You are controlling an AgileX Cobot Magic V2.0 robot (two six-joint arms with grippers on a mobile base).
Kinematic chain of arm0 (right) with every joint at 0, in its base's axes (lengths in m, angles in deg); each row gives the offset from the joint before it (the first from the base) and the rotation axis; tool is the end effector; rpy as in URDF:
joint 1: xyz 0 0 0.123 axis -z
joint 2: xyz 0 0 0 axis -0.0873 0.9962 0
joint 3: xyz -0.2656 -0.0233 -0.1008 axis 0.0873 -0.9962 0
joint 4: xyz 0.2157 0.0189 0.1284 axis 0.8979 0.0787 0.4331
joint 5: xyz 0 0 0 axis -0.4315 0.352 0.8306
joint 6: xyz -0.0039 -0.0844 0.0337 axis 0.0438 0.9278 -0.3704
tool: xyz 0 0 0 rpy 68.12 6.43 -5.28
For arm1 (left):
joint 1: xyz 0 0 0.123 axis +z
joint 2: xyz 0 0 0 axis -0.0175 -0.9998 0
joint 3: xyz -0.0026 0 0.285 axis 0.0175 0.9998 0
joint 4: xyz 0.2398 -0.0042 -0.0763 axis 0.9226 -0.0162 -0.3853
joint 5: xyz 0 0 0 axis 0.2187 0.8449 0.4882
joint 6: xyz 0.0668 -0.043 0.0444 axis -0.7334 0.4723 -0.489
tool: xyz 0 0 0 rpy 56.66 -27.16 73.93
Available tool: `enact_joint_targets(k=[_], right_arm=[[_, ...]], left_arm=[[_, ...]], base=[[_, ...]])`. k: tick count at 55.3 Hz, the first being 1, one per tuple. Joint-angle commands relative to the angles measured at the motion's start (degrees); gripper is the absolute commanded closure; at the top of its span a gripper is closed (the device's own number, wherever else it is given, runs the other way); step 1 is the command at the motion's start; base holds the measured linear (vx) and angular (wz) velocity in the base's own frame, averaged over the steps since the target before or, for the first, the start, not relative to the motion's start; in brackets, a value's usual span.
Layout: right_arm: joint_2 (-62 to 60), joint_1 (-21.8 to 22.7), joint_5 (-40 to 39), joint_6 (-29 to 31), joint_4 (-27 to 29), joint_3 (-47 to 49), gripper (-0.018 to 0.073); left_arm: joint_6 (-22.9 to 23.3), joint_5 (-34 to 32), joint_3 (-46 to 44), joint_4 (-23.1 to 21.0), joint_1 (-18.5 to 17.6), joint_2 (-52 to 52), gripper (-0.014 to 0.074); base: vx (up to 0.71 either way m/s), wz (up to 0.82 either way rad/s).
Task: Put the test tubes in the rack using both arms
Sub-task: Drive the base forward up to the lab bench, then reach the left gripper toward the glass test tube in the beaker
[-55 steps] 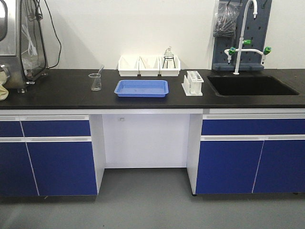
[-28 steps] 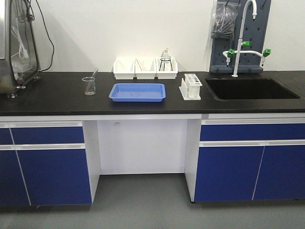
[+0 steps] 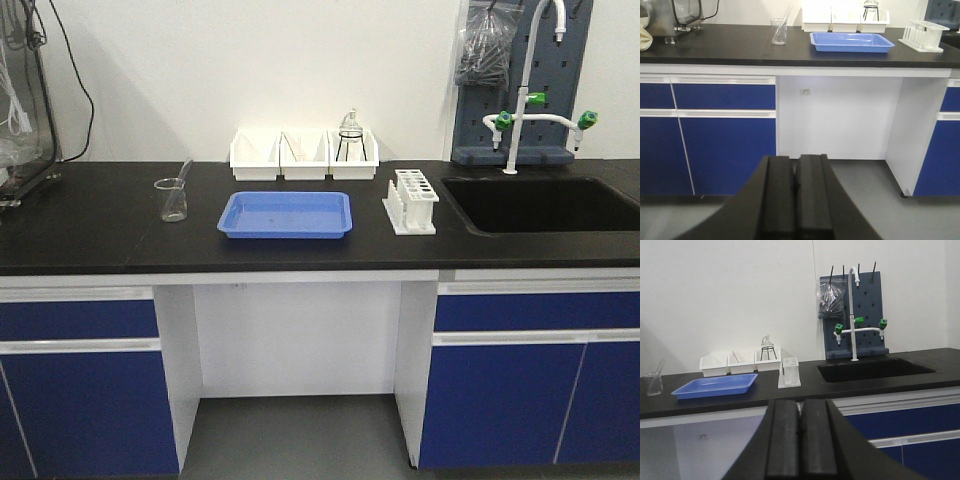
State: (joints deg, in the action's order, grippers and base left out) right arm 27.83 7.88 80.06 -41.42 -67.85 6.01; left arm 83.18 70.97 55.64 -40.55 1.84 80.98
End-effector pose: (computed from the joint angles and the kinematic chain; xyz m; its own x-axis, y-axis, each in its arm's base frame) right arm 0.0551 -0.0027 0.2144 0.1957 0.1158 -0.9738 0.0244 0.9921 0.1229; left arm 0.0577 -0.0018 0.1862 -0.1380 -0.0738 -0.9877 0.0029 0.9972 -0.0749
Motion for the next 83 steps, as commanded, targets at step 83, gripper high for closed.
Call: enact_joint_targets(k=[83], right_arm=[[-0.05,0.08,-4.31,0.26,-0.15,-0.26,0.0549]], left_arm=[[0.35,-4.27,1.36,-0.25,0.0,-1.2,0.0603]], base=[[0.4,0.0]])
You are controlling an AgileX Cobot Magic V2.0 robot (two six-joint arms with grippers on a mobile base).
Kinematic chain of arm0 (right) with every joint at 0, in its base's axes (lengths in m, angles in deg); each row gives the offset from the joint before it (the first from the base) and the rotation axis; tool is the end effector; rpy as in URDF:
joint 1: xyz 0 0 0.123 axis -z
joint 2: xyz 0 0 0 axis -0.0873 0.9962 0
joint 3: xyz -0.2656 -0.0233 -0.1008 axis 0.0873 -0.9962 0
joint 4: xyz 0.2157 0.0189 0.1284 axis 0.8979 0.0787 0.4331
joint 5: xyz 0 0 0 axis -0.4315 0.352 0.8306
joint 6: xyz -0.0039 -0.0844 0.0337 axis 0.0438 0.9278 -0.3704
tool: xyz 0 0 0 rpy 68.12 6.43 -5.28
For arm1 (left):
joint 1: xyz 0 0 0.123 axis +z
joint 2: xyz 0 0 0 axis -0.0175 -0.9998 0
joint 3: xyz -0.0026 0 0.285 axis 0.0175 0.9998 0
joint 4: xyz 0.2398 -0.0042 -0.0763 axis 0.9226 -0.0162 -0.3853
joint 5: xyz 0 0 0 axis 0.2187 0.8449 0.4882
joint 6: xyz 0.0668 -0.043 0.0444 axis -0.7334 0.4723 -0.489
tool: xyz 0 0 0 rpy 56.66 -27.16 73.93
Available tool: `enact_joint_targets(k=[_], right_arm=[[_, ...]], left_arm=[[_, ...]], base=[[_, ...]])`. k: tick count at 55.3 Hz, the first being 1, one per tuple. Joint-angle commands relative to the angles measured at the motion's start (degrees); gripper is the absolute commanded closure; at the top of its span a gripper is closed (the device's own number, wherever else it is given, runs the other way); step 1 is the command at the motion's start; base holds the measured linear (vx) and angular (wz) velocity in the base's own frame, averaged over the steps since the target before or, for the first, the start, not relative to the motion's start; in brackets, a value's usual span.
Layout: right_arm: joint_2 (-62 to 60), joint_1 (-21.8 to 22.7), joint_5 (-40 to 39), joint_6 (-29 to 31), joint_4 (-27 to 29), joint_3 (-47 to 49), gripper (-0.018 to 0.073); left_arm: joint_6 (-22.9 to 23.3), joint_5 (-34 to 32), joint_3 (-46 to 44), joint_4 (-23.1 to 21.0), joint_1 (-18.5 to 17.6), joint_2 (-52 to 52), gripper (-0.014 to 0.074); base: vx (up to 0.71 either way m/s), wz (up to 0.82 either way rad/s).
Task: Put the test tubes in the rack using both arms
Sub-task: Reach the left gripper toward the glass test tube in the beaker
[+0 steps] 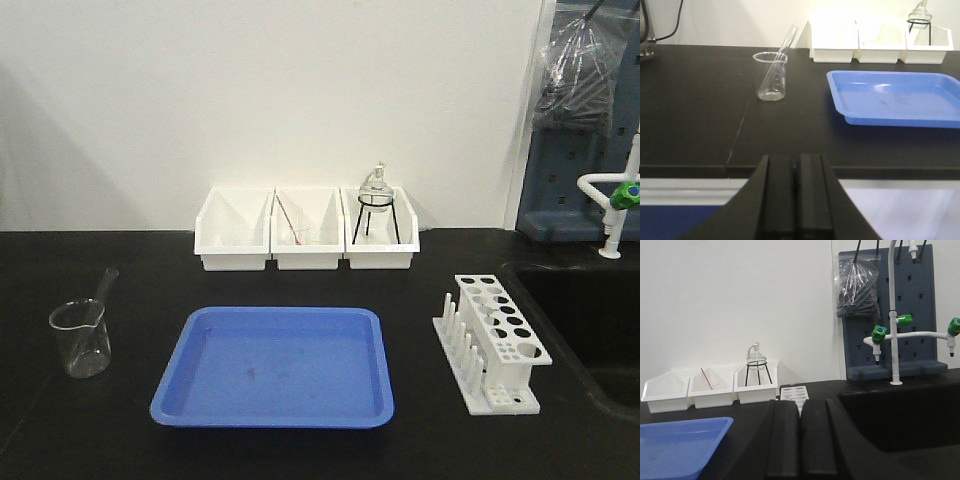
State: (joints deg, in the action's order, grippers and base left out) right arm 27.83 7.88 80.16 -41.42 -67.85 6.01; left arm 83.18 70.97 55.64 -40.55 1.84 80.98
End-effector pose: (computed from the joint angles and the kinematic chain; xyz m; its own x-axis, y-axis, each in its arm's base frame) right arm 0.0552 -0.0027 0.2142 0.1940 0.1159 -0.9741 0.0246 0.9921 0.1229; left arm 0.0577 -0.0018 0.1862 -0.1380 -0.0738 -0.9877 0.0029 0.9972 -0.0749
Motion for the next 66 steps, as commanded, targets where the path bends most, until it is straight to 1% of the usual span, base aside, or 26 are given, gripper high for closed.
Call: enact_joint_targets(k=[1,24,66], right_arm=[[-0.05,0.08,-4.42,0.26,-0.15,-0.26,0.0549],[-0.05,0.08,-4.42,0.26,-0.15,-0.26,0.0549],[-0.05,0.08,-4.44,0.26,-0.2,-0.26,0.0549]], left_arm=[[0.35,-4.27,1.36,-0.25,0.0,-1.2,0.0603],[0.35,-4.27,1.36,-0.25,0.0,-1.2,0.0603],[0.35,-4.27,1.36,-0.25,0.0,-1.2,0.0603]], base=[[0.26,0.0],[0.16,0.02],[0.03,0.0]])
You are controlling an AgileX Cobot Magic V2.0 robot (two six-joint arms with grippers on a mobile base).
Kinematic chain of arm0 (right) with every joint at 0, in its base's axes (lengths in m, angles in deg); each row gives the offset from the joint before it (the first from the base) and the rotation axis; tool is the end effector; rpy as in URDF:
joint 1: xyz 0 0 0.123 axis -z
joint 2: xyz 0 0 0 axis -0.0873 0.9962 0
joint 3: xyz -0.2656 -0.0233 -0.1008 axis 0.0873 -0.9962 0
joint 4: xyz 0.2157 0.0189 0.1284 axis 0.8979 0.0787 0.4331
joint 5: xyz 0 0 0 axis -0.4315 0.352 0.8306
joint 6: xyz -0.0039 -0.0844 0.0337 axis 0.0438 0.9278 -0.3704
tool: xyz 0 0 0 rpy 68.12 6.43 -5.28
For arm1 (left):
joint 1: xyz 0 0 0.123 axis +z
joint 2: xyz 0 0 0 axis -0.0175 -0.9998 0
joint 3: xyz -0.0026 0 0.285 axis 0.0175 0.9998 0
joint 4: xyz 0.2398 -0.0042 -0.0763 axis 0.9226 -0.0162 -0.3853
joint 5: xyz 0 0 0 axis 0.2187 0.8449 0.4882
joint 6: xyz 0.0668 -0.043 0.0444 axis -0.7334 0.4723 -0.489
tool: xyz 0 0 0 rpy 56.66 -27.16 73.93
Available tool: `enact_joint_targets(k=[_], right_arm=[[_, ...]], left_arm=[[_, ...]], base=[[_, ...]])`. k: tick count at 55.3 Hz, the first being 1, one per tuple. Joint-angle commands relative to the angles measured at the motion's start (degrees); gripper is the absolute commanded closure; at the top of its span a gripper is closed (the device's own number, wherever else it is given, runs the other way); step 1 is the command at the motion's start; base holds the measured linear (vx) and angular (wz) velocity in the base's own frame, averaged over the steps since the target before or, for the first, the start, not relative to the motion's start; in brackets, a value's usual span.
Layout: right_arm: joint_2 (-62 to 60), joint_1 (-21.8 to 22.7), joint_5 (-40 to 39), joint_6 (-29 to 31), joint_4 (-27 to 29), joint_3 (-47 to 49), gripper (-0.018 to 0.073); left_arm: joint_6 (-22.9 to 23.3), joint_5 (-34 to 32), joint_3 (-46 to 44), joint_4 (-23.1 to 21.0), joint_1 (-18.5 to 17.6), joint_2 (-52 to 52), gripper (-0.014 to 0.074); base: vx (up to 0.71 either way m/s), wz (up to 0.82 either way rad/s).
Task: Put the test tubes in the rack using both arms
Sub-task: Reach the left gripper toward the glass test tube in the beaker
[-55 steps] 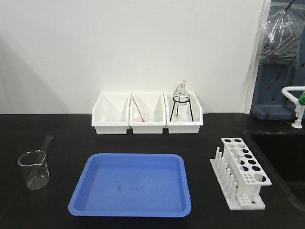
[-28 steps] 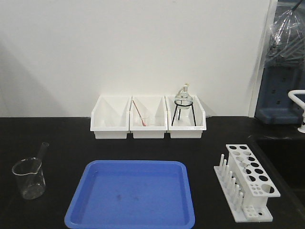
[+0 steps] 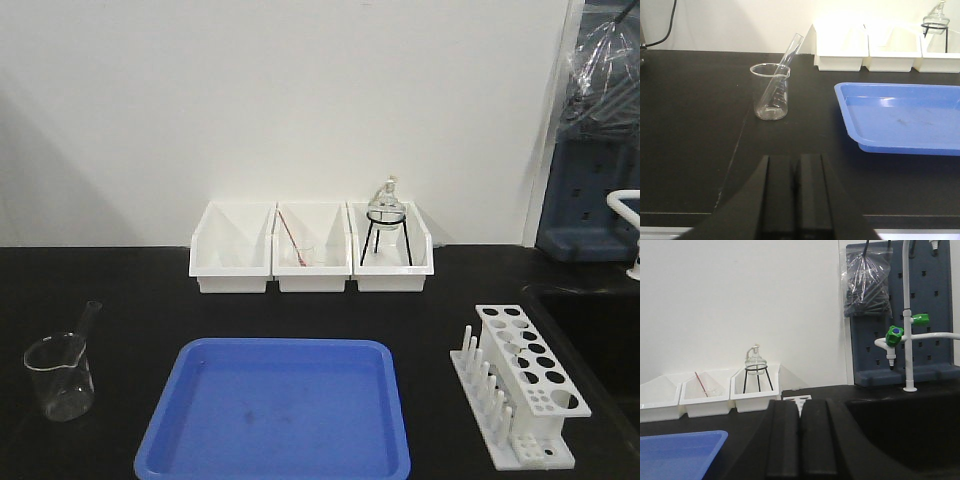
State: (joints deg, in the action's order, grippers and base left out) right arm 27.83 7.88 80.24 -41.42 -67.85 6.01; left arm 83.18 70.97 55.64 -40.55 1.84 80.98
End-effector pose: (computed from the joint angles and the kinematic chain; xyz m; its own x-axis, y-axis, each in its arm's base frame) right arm 0.0552 -0.0027 0.2141 0.1926 0.1160 -0.9744 0.0248 0.9921 0.1230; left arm 0.0577 -0.0018 0.1862 -0.1380 -0.0738 -0.9877 0.0029 0.9972 -0.0749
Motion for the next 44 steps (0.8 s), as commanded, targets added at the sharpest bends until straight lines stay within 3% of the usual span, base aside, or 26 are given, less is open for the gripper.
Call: enact_joint_targets(k=[1,28,40,41,44], right_arm=[[-0.05,0.08,-4.52,0.26,-0.2,-0.26,0.0549],[-0.05,0.08,-4.67,0.31,-0.2,-0.26,0.0549],[-0.05,0.08,-5.83,0.13,-0.2,-0.26,0.0549],[-0.05,0.08,-8.3,-0.09,0.1,-0.26,0.0549],[-0.05,0.08,-10.13,-0.15,0.7,0.0,0.0549]], left_arm=[[0.35,-4.27,1.36,-0.25,0.0,-1.2,0.0603],[0.36,-6.4,1.24,-0.25,0.0,-1.2,0.0603],[0.59,-13.74,0.99,-0.7,0.0,-1.2,0.0603],[0.59,-18.89,0.87,-2.32,0.0,-1.2,0.0603],[0.59,-22.16,0.61,-2.38,0.0,-1.2,0.0603]], base=[[0.0,0.0],[0.0,0.0],[0.0,0.0],[0.0,0.0],[0.0,0.0]])
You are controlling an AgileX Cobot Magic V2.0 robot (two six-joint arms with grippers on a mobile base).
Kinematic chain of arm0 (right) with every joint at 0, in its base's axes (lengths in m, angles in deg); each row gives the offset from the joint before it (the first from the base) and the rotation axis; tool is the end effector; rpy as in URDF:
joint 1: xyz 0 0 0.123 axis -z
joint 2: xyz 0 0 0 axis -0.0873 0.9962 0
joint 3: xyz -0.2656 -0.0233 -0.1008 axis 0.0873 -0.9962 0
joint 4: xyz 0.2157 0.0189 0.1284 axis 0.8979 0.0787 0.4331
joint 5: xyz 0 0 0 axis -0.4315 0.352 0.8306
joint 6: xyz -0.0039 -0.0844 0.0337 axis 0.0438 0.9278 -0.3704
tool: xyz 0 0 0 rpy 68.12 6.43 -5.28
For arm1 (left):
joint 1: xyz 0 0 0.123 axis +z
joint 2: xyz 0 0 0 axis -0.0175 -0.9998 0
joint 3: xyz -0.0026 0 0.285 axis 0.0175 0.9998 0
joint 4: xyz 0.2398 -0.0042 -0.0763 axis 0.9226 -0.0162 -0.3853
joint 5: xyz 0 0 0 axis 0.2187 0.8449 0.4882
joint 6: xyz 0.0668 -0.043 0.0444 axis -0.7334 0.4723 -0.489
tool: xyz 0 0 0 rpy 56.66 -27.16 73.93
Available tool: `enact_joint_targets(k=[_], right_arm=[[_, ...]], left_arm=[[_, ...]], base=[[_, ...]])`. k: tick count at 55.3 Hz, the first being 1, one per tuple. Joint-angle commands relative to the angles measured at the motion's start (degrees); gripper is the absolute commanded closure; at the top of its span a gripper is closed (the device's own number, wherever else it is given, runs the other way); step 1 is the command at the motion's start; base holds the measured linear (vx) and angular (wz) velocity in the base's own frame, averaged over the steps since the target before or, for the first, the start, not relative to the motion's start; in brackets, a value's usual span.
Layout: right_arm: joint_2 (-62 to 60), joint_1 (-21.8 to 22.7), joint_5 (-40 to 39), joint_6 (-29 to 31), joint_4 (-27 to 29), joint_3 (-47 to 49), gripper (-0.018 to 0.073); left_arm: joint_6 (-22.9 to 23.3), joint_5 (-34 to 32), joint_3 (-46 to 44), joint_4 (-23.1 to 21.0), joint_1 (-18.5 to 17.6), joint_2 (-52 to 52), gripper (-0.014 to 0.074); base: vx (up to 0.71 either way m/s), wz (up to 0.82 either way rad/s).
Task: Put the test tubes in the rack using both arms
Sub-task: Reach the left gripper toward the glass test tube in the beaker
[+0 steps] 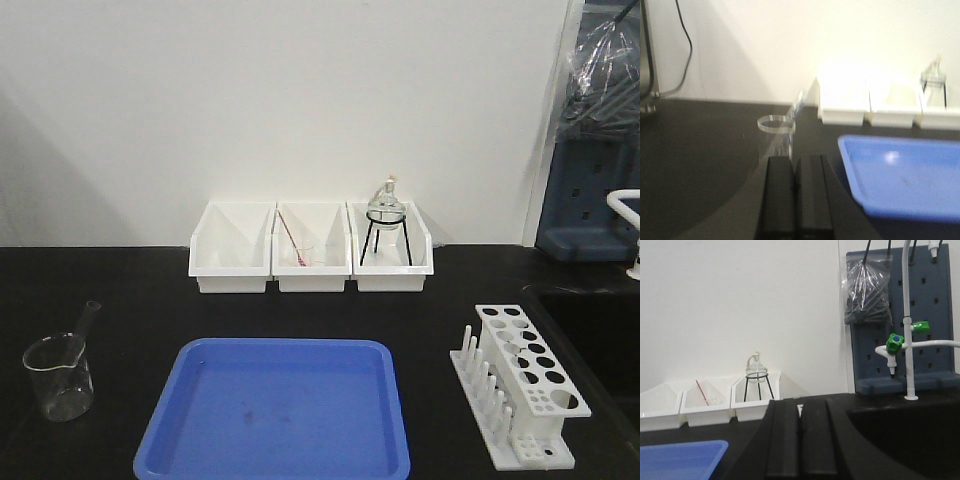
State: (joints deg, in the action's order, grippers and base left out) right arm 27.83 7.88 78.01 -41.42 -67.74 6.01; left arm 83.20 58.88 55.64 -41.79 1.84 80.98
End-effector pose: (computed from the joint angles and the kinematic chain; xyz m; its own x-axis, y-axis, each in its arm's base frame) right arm 0.0545 -0.0026 0.2176 0.2304 0.1160 -0.9662 0.0194 0.9921 0.1238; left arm 0.0583 0.0011 0.2051 0.0721 -0.0952 -0.9928 -0.0120 0.9953 -0.0963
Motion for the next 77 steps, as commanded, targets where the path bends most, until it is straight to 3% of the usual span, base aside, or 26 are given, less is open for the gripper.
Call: enact_joint_targets(k=[1,8,18,24,38,48,56,65,72,77], right_arm=[[-0.05,0.08,-8.4,-0.15,0.93,0.2,0.0549],[0.2,0.08,-7.22,0.02,2.52,3.98,0.0549],[6.77,0.08,9.91,0.31,-3.19,17.65,0.0549],[14.54,0.08,15.5,0.31,-5.23,23.92,0.0549],[29.75,0.15,13.82,0.25,-5.25,30.61,0.0543],[36.83,0.15,9.61,0.04,-4.67,30.73,0.0507],[41.12,0.15,8.24,0.04,-4.61,30.73,0.04],[44.68,0.15,7.39,0.04,-3.5,30.53,0.0154],[46.52,0.15,3.71,0.04,-3.5,30.53,-0.0035],[47.7,0.15,0.7,0.04,-3.5,30.53,-0.0107]], left_arm=[[0.56,-11.24,0.28,-1.05,0.0,-1.2,0.0603],[0.31,-11.13,-4.89,-0.24,0.0,-1.26,0.0603],[0.31,-0.72,-20.23,7.39,0.0,-6.84,0.0603],[0.31,3.82,-27.39,11.62,0.0,-15.23,0.0603],[0.37,3.09,-30.34,11.39,0.0,-30.38,0.0589],[0.37,2.55,-30.34,11.44,0.0,-36.31,0.0488],[0.37,0.31,-30.34,11.44,0.0,-39.35,0.0323],[0.37,-1.05,-30.34,11.44,0.0,-41.31,0.0162],[-0.65,-1.8,-30.34,12.29,0.0,-43.78,0.0119],[-4.61,-4.8,-30.55,15.49,0.0,-47.02,0.0118]], base=[[0.0,0.0],[0.0,0.0],[0.0,0.0],[0.0,0.0],[0.0,0.0],[0.0,0.0],[0.0,0.0],[0.0,0.0],[0.0,0.0],[0.0,0.0]])
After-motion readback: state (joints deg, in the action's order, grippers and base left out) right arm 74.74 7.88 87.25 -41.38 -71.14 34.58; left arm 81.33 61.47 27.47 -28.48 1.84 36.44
